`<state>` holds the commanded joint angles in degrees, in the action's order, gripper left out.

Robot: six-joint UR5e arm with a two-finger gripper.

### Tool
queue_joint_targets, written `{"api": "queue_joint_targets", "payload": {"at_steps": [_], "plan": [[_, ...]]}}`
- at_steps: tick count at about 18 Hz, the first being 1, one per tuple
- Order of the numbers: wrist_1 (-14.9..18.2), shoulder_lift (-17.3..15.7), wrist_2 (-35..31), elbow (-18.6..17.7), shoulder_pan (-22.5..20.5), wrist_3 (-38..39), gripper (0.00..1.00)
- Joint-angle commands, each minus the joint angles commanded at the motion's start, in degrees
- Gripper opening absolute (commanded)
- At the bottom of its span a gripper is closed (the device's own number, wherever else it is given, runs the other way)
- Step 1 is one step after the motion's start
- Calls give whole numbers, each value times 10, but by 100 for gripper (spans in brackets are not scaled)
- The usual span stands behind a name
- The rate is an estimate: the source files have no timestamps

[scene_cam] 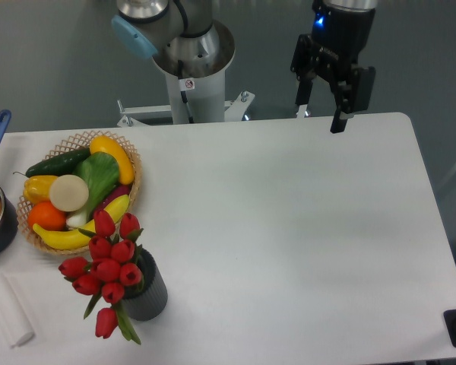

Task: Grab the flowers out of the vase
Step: 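Move the open gripper down toward the red tulips in the black vase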

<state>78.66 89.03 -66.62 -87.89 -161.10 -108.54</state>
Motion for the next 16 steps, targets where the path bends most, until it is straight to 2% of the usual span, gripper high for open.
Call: {"api": "queue_joint_targets", "payload": {"at_steps": [5,8,9,10,13,16], "plan": [[3,0,15,0,0,5,100],[-4,-4,42,-17,3,89,100],[-17,-11,69,-29,3,126,100],[-47,-17,108,-50,2,181,100],[-104,-27,127,-78,6,287,100],[-115,-26,127,-79,10,346,100]]}}
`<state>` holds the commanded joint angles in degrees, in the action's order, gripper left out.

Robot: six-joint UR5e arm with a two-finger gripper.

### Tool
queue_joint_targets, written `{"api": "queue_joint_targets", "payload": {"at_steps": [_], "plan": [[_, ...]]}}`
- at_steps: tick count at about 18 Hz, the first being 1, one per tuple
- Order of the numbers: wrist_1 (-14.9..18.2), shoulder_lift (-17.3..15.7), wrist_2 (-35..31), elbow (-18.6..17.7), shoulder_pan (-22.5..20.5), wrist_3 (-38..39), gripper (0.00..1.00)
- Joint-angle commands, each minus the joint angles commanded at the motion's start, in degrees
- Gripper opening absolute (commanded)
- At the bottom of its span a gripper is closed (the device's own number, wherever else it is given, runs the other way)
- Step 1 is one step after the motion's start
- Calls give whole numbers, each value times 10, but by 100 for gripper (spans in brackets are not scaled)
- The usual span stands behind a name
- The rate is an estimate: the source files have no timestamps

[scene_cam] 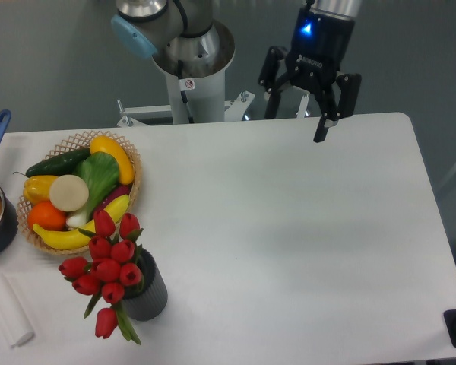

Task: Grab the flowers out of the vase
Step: 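Move the open gripper down toward the red tulips in the black vase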

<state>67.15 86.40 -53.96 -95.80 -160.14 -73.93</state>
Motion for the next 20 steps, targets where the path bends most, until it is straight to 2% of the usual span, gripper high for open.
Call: {"api": "queue_joint_targets", "payload": {"at_steps": [3,7,10,13,16,18,20], "plan": [[0,2,15,0,5,15,100],[-5,5,48,-1,6,73,100],[-33,5,47,-15,17,75,100],[-82,10,47,-28,27,76,100],[-88,27,48,-22,61,75,100],[-91,37,47,-22,64,70,100],[-114,42,47,-28,68,57,100]]}}
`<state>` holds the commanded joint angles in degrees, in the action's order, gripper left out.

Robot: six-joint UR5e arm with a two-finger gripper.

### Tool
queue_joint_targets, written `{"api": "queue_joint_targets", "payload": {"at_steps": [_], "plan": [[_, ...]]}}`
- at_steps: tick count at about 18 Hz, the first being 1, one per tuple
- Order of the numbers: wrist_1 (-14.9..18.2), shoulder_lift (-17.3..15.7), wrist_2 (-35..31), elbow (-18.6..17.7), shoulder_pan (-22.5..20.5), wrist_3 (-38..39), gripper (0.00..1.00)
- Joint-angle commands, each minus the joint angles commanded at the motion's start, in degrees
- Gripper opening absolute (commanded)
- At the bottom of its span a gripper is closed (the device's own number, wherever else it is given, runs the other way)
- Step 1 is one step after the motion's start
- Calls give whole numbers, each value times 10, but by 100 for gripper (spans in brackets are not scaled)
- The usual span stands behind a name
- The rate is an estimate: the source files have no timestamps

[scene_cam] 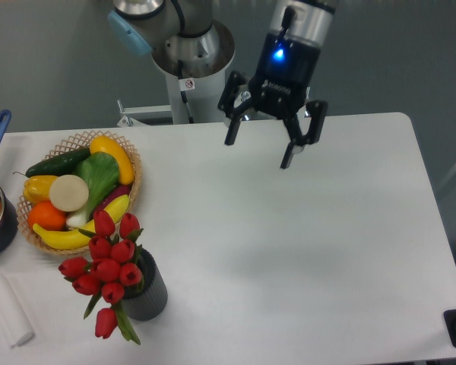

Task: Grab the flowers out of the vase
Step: 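Move the open gripper down toward the red tulips in the black vase, then lower the open gripper around the tulip stems above the vase rim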

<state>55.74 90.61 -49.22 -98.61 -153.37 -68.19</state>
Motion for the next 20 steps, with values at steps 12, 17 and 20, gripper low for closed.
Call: {"api": "queue_joint_targets", "payload": {"at_steps": [12,17,20], "plan": [[-12,66,95,-8,32,-103,100],[-12,85,172,-30,34,-99,100],[-12,100,173,-26,40,-91,100]]}}
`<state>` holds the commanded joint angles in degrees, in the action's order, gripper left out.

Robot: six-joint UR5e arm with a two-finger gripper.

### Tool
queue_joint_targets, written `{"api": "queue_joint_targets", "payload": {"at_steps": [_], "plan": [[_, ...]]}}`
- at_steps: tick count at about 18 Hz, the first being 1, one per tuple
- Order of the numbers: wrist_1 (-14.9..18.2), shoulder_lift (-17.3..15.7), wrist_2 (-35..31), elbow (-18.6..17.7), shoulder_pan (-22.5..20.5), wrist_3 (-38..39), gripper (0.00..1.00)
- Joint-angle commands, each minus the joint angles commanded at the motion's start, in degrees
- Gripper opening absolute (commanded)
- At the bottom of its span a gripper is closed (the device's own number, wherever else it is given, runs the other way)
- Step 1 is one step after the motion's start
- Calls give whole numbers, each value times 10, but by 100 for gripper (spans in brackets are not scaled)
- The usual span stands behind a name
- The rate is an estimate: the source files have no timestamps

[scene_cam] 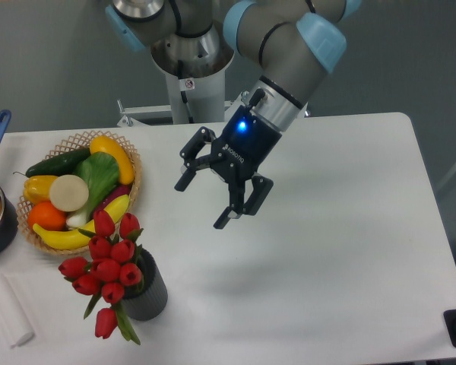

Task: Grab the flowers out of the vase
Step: 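Lower the open gripper around the tulip stems above the vase rim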

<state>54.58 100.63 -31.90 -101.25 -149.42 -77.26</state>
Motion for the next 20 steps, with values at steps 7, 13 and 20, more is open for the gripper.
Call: {"api": "queue_joint_targets", "payload": {"at_steps": [7,13,20], "plan": [[-5,27,0,11,32,5,100],[-6,69,7,30,45,6,100],[-4,102,20,52,71,19,100]]}}
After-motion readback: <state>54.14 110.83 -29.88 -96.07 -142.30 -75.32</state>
